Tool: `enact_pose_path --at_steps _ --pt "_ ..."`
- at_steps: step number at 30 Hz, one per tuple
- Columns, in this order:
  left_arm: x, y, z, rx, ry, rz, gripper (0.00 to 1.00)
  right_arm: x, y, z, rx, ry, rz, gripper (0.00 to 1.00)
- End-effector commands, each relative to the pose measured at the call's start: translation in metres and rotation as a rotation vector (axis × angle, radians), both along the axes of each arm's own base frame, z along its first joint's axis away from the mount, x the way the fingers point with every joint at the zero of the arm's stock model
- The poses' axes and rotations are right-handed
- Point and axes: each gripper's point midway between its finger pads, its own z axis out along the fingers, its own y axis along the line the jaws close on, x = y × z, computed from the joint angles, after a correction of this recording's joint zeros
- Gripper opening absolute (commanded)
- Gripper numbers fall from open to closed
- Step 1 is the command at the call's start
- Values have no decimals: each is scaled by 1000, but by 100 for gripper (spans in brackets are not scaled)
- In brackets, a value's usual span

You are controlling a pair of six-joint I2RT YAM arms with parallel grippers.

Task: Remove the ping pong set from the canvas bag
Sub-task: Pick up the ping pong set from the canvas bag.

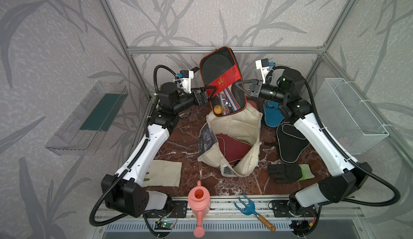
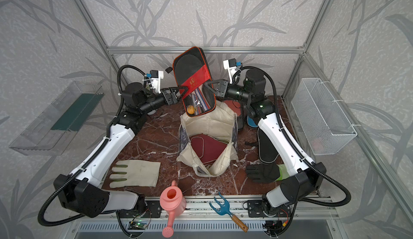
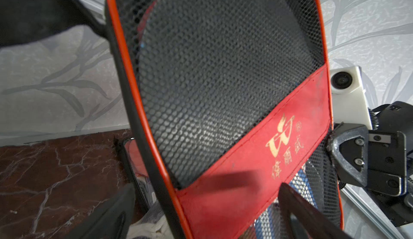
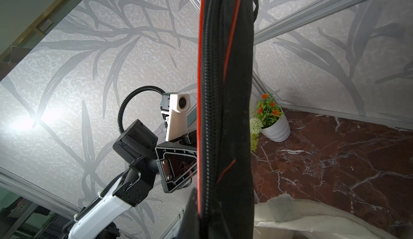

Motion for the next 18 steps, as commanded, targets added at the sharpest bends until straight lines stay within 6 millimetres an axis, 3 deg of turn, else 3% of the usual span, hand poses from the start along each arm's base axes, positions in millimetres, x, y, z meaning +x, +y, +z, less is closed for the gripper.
enact_pose_path --at_steps 1,14,18 --pt "-6 -7 22 -61 -94 -76 99 -42 -13 74 140 -259 57 0" --pt "0 -11 15 -76 -97 -96 99 -40 -11 67 235 -254 163 0" --pt "-8 -10 28 -100 -160 -117 99 -35 -9 56 215 -230 154 0"
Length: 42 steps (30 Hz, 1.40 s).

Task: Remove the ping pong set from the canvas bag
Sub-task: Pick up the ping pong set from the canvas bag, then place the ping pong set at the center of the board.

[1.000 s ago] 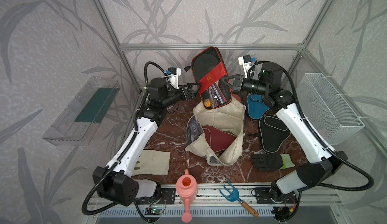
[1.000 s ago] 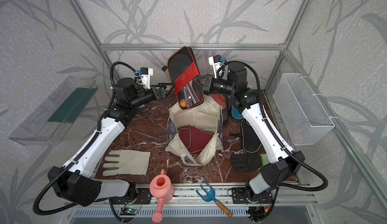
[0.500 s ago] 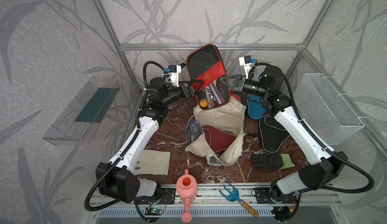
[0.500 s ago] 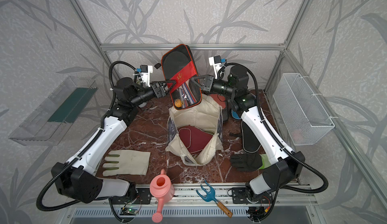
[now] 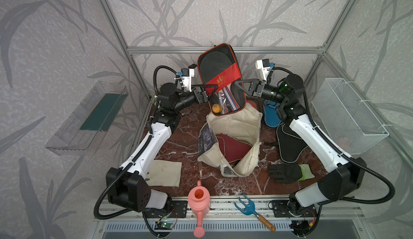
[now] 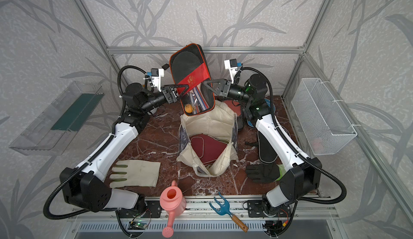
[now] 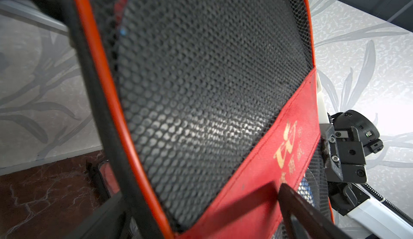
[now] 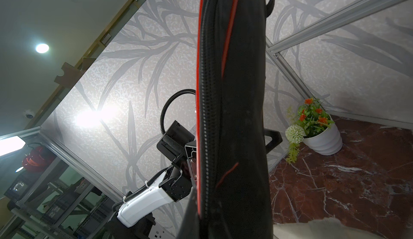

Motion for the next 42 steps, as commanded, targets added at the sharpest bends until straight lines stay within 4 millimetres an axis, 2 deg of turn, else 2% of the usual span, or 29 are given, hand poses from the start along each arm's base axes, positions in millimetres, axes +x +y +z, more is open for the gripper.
enact_pose_path --at_steps 1,4,8,12,14,18,19,21,22,24,26,27,28,31,35,38,42 --pt "-14 -1 20 -41 -91 -39 98 -22 -10 36 65 -188 -1 0" --pt "-26 1 34 -60 -151 -59 92 -16 -9 16 46 -149 -8 0" --pt "-43 3 53 -78 -212 -73 78 -11 -10 -11 19 -102 -27 0" --pt "-52 6 64 -92 -236 -72 61 -6 -11 -29 -20 -74 -57 0" --pt "-54 8 67 -91 -239 -60 45 -5 -11 -36 -50 -68 -67 0" --pt "-54 12 74 -78 -232 -22 0 -6 -14 -44 -119 -74 -94 0" --pt "-54 13 75 -68 -228 -12 0 -8 -15 -45 -137 -76 -98 0" --pt "-54 16 79 -48 -234 5 0 -11 -19 -46 -170 -87 -108 6" --pt "-54 18 82 -38 -234 16 0 -11 -22 -45 -183 -88 -111 15" --pt "-53 24 89 -5 -236 41 0 -13 -30 -43 -205 -86 -87 41" --pt "-48 40 100 41 -236 107 0 -11 -44 -47 -272 -98 -115 71" --pt "-45 49 104 61 -236 136 0 -11 -49 -51 -312 -95 -127 80" --pt "-42 61 109 75 -224 180 0 -10 -55 -57 -372 -101 -145 99" --pt "-29 96 120 109 -179 277 0 -6 -65 -82 -568 -119 -175 99" --pt "-5 127 107 188 -73 368 0 12 -74 -116 -756 -103 -183 99" --pt "20 137 77 233 18 374 0 25 -69 -139 -849 -94 -141 99" --pt "56 140 22 277 135 355 0 40 -50 -169 -955 -91 -65 99"
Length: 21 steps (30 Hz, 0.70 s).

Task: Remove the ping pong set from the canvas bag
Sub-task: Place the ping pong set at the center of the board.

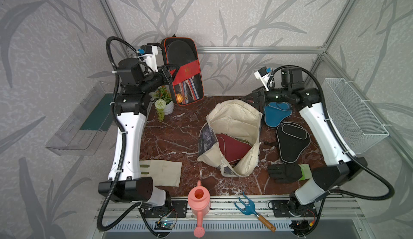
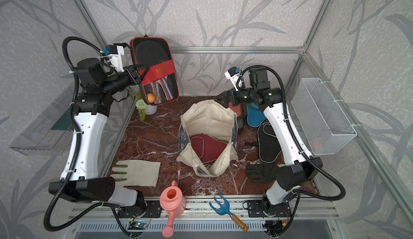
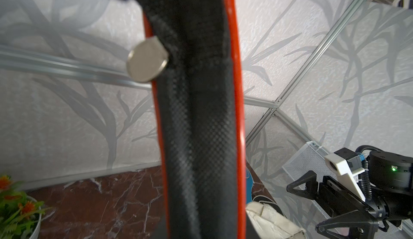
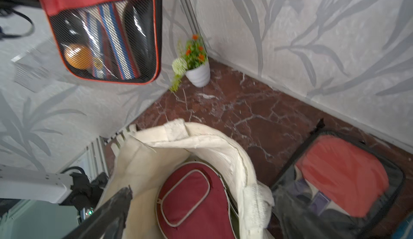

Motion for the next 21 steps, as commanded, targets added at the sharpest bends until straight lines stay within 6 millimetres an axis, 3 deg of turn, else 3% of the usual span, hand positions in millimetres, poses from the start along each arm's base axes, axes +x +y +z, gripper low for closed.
enact_pose_path --at_steps 1,5,9,10,13,15,16,21 --pt "26 0 -47 34 95 -22 0 -2 8 -48 -175 82 66 99" --pt "53 -8 -95 36 173 -104 0 18 24 -65 -223 100 94 98" --pt "72 -17 -134 19 254 -158 0 27 38 -74 -270 121 134 80" --pt "76 -19 -143 21 272 -166 0 26 40 -76 -282 132 147 69" --pt "84 -25 -168 35 321 -184 0 18 45 -82 -339 148 182 21" --pt "89 -30 -184 42 350 -196 0 11 48 -88 -379 152 198 5" --pt "92 -33 -191 46 365 -200 0 7 50 -91 -395 146 210 0" --pt "104 -52 -230 47 428 -249 0 -18 59 -100 -438 97 264 0"
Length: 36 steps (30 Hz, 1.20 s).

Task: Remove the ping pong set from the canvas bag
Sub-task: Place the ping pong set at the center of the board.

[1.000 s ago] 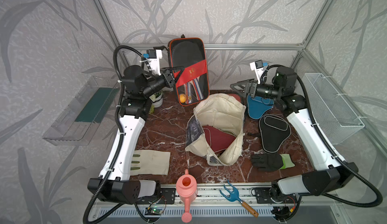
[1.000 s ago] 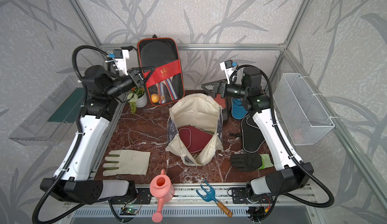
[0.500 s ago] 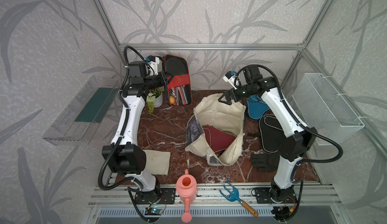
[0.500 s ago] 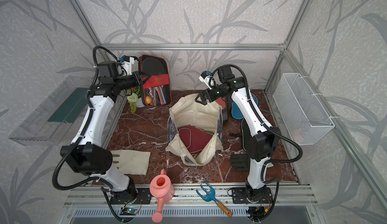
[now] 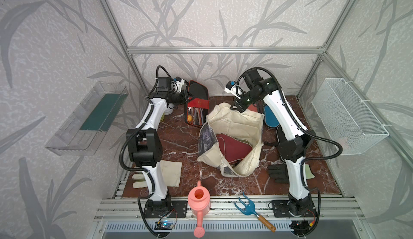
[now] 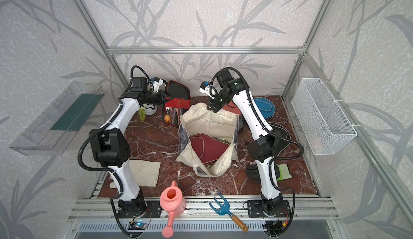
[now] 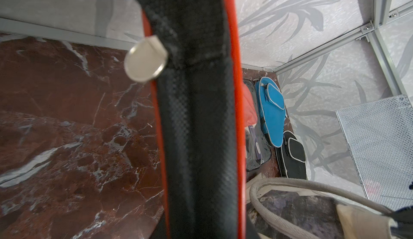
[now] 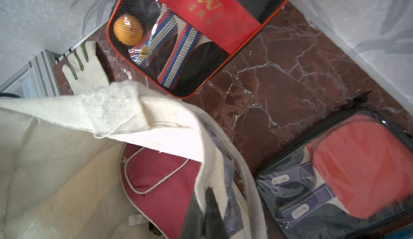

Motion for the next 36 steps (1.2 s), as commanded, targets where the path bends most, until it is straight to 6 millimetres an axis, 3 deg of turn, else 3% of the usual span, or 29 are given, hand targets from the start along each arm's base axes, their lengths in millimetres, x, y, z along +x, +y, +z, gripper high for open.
enact_pose_path --at_steps 1,10,15,21,36 --pt "13 -22 20 -37 -111 -91 0 -25 -5 1 -40 -35 43 0" --pt "39 -46 -55 -10 39 -133 0 -56 -15 -5 46 -98 37 0" --pt "48 -66 -87 11 85 -155 0 -60 -19 -17 28 -78 33 0" --pt "57 -96 -104 1 100 -179 0 -60 -18 -18 29 -72 33 0" --pt "61 -135 -126 -48 114 -212 0 -55 -17 -21 24 -71 28 0"
